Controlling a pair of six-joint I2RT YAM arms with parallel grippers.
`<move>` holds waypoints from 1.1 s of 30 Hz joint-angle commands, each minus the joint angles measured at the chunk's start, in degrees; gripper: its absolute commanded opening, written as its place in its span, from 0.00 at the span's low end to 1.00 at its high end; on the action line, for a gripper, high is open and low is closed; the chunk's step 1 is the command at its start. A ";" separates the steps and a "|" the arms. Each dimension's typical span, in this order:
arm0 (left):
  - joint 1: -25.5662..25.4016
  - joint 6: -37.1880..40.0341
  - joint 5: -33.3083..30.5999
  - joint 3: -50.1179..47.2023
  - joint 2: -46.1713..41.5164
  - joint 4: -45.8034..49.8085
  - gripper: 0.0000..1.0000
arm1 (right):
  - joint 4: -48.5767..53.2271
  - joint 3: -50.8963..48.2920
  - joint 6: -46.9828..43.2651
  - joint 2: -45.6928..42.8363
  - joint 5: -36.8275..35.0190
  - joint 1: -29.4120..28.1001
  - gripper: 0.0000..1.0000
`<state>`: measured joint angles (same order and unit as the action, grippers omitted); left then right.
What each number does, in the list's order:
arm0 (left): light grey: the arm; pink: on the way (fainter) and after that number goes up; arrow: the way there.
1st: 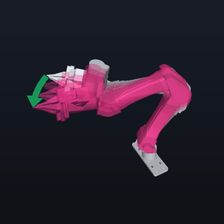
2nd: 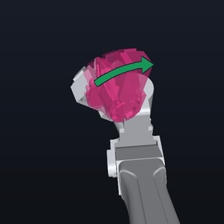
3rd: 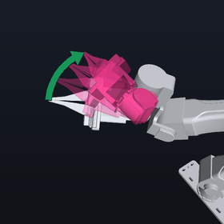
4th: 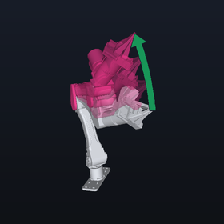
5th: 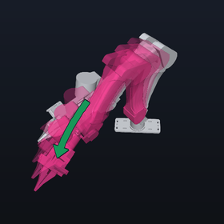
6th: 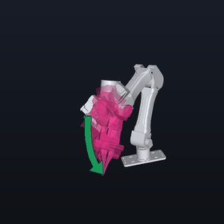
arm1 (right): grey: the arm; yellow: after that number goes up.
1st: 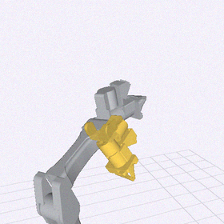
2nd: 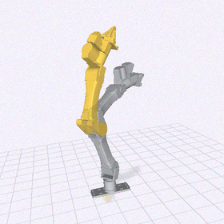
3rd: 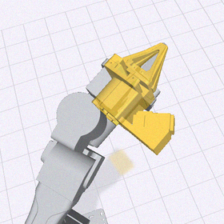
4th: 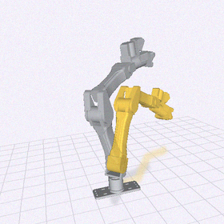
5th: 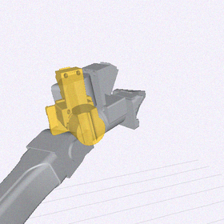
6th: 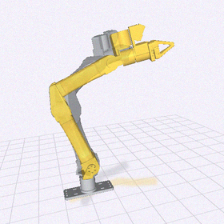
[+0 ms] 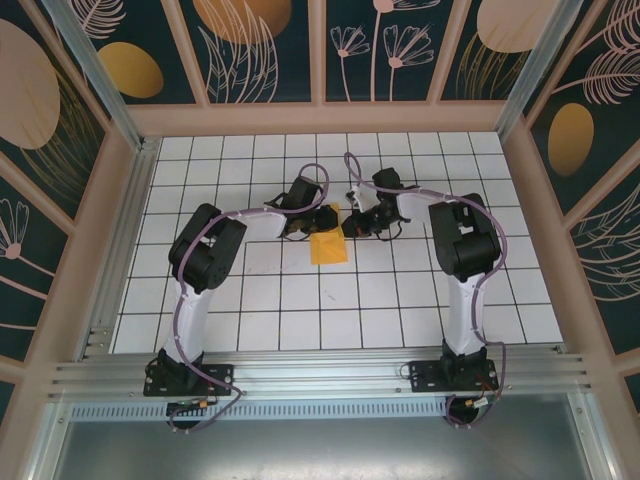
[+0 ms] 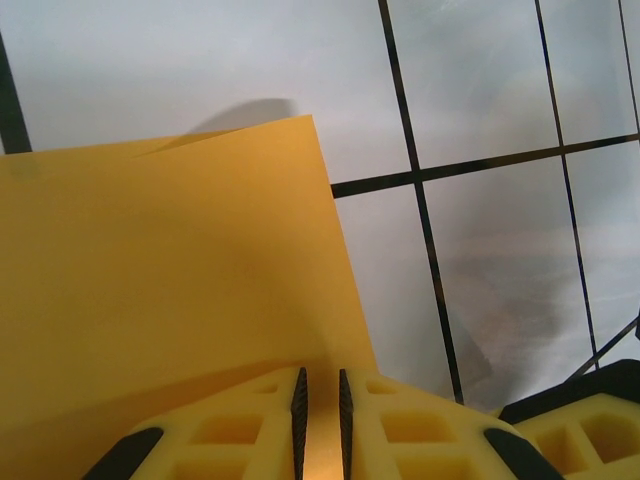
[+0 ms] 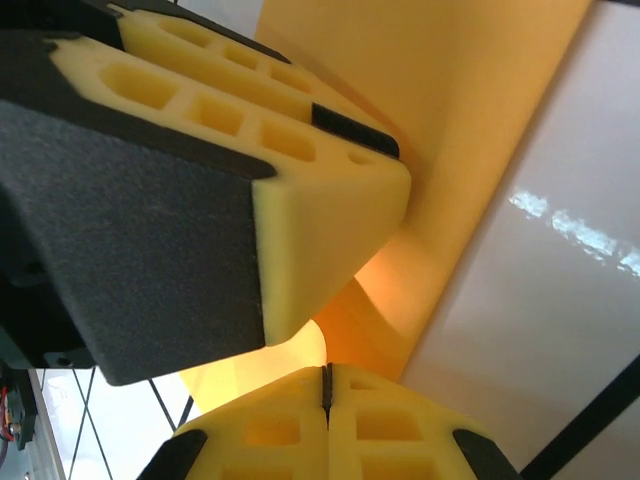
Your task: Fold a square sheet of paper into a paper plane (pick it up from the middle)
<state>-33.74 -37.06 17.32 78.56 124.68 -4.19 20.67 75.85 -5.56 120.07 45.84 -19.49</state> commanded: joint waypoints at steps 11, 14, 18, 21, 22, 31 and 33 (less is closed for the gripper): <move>0.15 2.71 -0.18 2.91 1.97 2.69 0.20 | 1.92 2.58 -2.52 3.04 1.79 0.20 0.02; 0.07 2.74 -0.27 2.47 1.52 2.33 0.21 | 1.57 2.35 -2.17 3.26 0.42 0.27 0.01; 0.12 3.37 -0.35 3.23 1.44 2.75 0.22 | 1.49 2.53 -1.96 2.95 0.52 0.36 0.01; 0.07 3.75 -1.34 3.46 0.98 3.06 0.22 | 1.36 2.46 -2.16 2.77 1.60 0.33 0.01; 0.12 3.75 -1.90 3.03 0.47 2.46 0.22 | 1.72 2.78 -2.35 3.03 1.73 0.26 0.01; 0.73 4.10 -8.74 2.22 -2.67 3.60 0.23 | 1.22 2.40 -1.63 3.06 0.39 0.32 0.01; 0.72 4.08 -8.62 2.14 -2.45 4.00 0.23 | 1.42 2.51 -1.63 2.85 0.26 0.23 0.01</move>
<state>-33.54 -34.02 11.22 80.49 124.55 -1.83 21.45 76.90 -6.76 122.21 46.35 -19.49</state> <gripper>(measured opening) 0.226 0.069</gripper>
